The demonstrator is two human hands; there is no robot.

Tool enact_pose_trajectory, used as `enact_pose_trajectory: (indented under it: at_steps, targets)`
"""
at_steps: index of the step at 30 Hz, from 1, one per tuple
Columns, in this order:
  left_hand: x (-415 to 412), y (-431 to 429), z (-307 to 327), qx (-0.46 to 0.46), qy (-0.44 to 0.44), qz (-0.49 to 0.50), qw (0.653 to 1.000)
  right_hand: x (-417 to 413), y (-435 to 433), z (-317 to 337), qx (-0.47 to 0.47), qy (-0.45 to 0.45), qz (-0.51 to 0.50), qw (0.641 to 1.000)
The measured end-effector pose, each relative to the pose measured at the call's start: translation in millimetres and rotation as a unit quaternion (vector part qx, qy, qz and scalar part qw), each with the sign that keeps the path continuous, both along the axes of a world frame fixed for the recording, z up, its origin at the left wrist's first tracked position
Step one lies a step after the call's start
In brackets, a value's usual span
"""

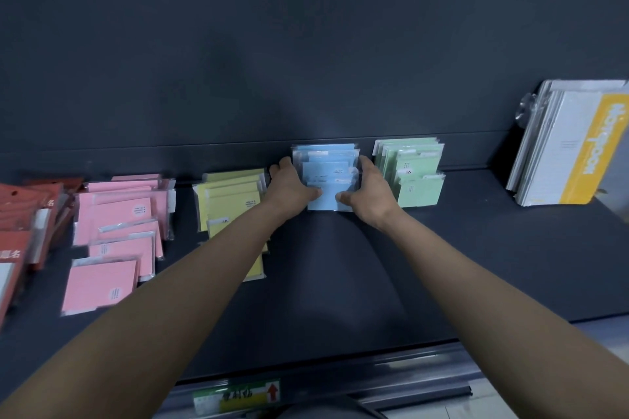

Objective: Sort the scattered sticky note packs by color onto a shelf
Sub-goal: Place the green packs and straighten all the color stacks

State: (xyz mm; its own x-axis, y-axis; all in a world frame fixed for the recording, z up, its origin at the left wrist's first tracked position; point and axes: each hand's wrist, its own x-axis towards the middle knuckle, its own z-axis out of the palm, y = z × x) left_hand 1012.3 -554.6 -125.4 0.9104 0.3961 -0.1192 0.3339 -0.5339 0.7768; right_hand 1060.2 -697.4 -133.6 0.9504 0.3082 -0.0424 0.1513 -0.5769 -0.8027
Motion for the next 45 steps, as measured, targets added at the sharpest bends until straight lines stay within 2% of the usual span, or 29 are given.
enact_pose_trajectory:
  at_steps: [3, 6, 8, 11, 15, 19, 21, 23, 29, 36, 41, 45]
  targets:
    - [-2, 2, 4, 0.014, -0.011, 0.001, 1.0, -5, 2, 9, -0.032, -0.041, -0.002, 0.999]
    - [-3, 6, 13, 0.013, -0.042, -0.002, 0.999, -13, 11, 23, -0.071, -0.133, 0.001, 0.989]
    - [-6, 12, 24, 0.02, -0.067, -0.008, 0.998, -20, 20, 33, -0.064, -0.196, 0.002, 0.978]
    - [-17, 33, 38, 0.056, -0.078, -0.016, 0.995, -31, 38, 45, -0.013, -0.215, 0.028, 0.976]
    - [-44, 70, 46, 0.111, -0.011, -0.017, 0.994, -43, 71, 40, 0.016, -0.143, 0.12, 0.982]
    - [-75, 91, 39, 0.181, 0.142, -0.056, 0.972, -50, 97, 20, -0.045, 0.035, 0.204, 0.977]
    - [-86, 96, 28, 0.192, 0.207, -0.089, 0.955, -51, 107, 11, -0.061, 0.075, 0.211, 0.973]
    - [-92, 99, 16, 0.174, 0.237, -0.102, 0.95, -46, 113, -1, -0.058, 0.106, 0.199, 0.972]
    - [-95, 111, 8, 0.076, 0.184, -0.056, 0.979, -38, 125, -3, 0.074, 0.229, 0.128, 0.962]
    - [-84, 124, 0, -0.035, 0.15, -0.048, 0.987, -25, 140, -8, 0.135, 0.264, 0.047, 0.954]
    - [-75, 131, -5, -0.073, 0.142, -0.034, 0.987, -25, 146, -5, 0.195, 0.294, 0.004, 0.936]
    - [-71, 136, -10, -0.105, 0.138, -0.017, 0.985, -27, 150, -7, 0.21, 0.303, -0.013, 0.929]
